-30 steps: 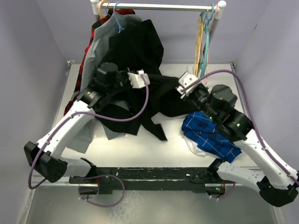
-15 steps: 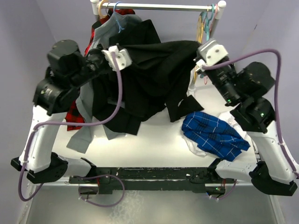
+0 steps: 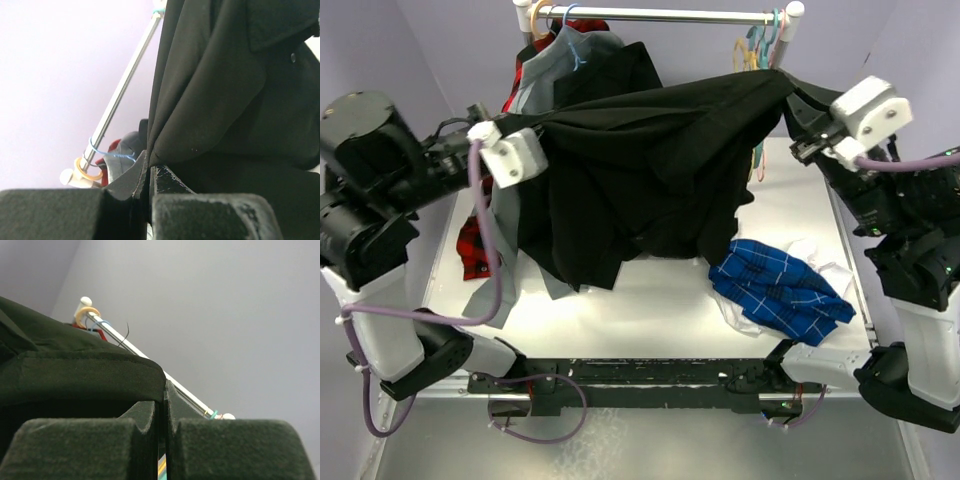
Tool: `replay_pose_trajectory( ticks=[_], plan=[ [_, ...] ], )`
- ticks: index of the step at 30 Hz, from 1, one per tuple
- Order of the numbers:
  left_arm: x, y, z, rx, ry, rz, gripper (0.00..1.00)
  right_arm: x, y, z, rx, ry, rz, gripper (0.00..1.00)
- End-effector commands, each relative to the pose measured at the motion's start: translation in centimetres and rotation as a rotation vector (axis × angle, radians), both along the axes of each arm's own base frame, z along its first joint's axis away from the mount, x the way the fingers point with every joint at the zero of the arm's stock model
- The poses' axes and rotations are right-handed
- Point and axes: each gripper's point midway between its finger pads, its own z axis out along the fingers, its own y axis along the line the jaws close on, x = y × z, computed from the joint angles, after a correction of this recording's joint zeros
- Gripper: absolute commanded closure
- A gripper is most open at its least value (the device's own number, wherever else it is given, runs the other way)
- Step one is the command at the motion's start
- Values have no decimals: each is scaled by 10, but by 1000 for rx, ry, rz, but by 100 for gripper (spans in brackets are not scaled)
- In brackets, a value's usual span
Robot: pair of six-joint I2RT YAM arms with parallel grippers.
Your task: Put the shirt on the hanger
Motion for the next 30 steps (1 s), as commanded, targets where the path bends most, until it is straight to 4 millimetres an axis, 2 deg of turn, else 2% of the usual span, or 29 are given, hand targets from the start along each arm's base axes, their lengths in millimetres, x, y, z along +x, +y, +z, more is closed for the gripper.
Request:
replay_pose_trajectory(
  ticks=[1, 3, 5, 7, 9, 11, 13, 15, 17, 19, 22, 26, 29, 30],
  plan=[
    [-38, 10, 33, -78, -75, -64, 100, -45, -29, 57, 156, -119, 66, 100],
    [-45, 13, 43, -101, -106, -70, 100, -50, -35, 66, 189, -147, 62, 100],
    [-52, 12, 47, -119, -109, -97, 100, -48, -33, 67, 191, -138, 65, 100],
    [-55, 5, 39, -114, -65, -137, 100, -41, -22, 58, 175, -100, 88, 100],
    [-48, -4, 18, -81, 19, -157, 100, -29, -3, 35, 136, -20, 128, 100],
    [-33, -14, -20, -21, 143, -153, 100, -14, 23, -7, 91, 112, 183, 100],
    [-26, -19, -63, 32, 261, -149, 100, 3, 57, -79, 39, 300, 258, 100],
    [-13, -25, -114, 78, 378, -130, 100, 0, 78, -142, 20, 438, 350, 100],
    [-3, -23, -152, 100, 437, -78, 100, 3, 89, -209, 35, 591, 375, 100],
    [13, -16, -198, 156, 481, 4, 100, 7, 91, -264, 84, 715, 347, 100],
    [34, 3, -250, 219, 503, 128, 100, 7, 93, -345, 107, 915, 304, 100],
    [51, 10, -309, 233, 570, 171, 100, 15, 90, -413, 119, 1093, 181, 100],
    [70, 17, -341, 232, 579, 222, 100, 30, 91, -462, 100, 1241, 49, 100],
    [76, 20, -349, 233, 578, 240, 100, 36, 92, -471, 105, 1275, 0, 100]
  ],
)
